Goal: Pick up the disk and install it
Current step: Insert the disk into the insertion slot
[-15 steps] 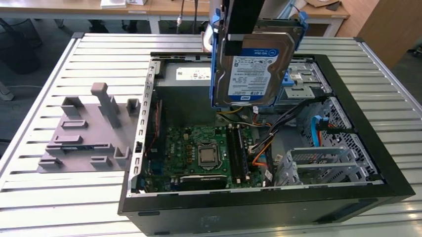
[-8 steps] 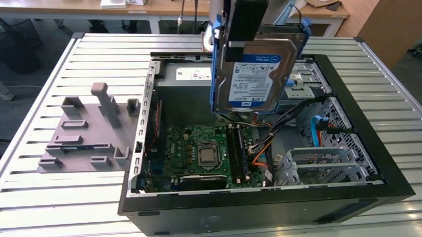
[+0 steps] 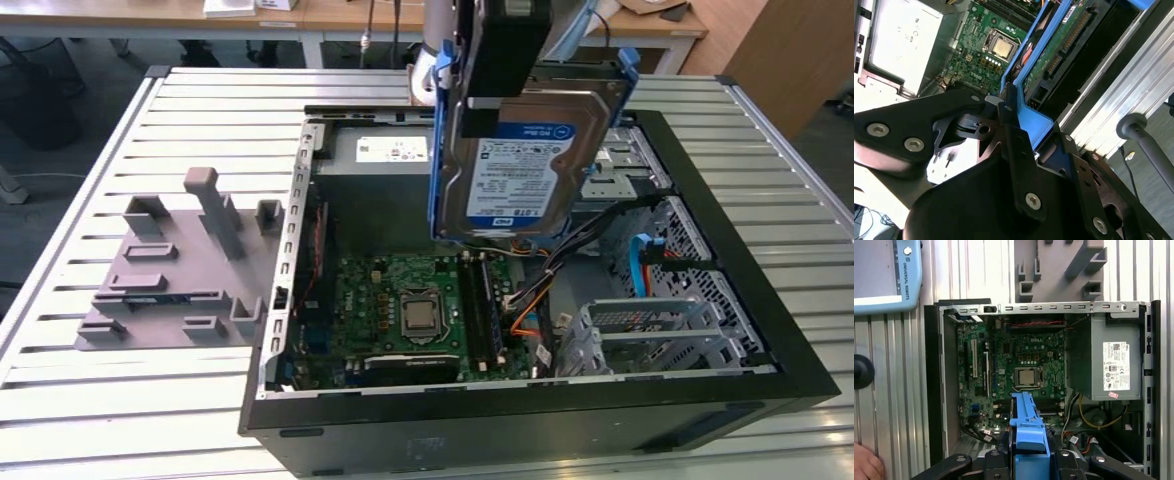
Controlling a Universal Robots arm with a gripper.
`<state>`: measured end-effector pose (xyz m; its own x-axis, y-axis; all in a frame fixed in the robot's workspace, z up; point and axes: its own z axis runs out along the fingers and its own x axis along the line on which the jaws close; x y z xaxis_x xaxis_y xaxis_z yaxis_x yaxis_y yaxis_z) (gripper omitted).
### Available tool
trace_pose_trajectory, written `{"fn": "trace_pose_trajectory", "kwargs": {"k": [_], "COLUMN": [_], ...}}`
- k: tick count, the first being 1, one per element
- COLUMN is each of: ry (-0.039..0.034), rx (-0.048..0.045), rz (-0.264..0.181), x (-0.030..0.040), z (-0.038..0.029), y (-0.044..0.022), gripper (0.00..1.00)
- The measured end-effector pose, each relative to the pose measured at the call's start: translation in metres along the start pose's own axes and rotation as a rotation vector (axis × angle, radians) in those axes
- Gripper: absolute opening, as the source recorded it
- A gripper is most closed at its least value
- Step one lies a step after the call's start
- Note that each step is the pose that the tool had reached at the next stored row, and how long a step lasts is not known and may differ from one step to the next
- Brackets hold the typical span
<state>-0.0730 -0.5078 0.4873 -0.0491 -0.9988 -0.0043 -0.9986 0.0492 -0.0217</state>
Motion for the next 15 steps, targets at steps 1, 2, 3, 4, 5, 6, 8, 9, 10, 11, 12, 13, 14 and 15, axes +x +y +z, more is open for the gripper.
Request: {"fn": "trace_pose_trajectory", "kwargs": {"k": [1, 2, 3, 4, 5, 6, 8, 9, 10, 11, 12, 13, 14, 15], "ry": [0.0000, 0.0001, -0.0001, 0.0000, -0.0001, -0.0001, -0.0001, -0.0001, -0.0002, 0.0000, 0.0002, 0.0003, 0.0002, 0.0002], "rx": [0.0000, 0.0000, 0.0000, 0.0000, 0.0000, 0.0000, 0.0001, 0.0000, 0.0001, 0.0000, -0.0001, -0.0001, -0.0001, 0.0000], "rz": [0.000, 0.000, 0.000, 0.000, 0.000, 0.000, 0.000, 0.000, 0.000, 0.000, 0.000, 0.001, 0.001, 0.002], "x": [0.0003, 0.0005, 0.0005, 0.0005, 0.0004, 0.0003, 0.0001, 0.0000, -0.0001, -0.0001, 0.0004, 0.0013, 0.0027, 0.0044], "z": [0.0002, 0.0003, 0.0006, 0.0007, 0.0009, 0.0011, 0.0016, 0.0018, 0.0022, 0.0024, 0.0026, 0.0029, 0.0033, 0.0036], "y": [-0.0015, -0.0032, -0.0051, -0.0074, -0.0096, -0.0118, -0.0161, -0.0177, -0.0189, -0.0195, -0.0199, -0.0201, -0.0203, -0.0204], "gripper": [0.36, 0.36, 0.36, 0.36, 0.36, 0.36, 0.36, 0.36, 0.36, 0.36, 0.36, 0.36, 0.36, 0.36]}}
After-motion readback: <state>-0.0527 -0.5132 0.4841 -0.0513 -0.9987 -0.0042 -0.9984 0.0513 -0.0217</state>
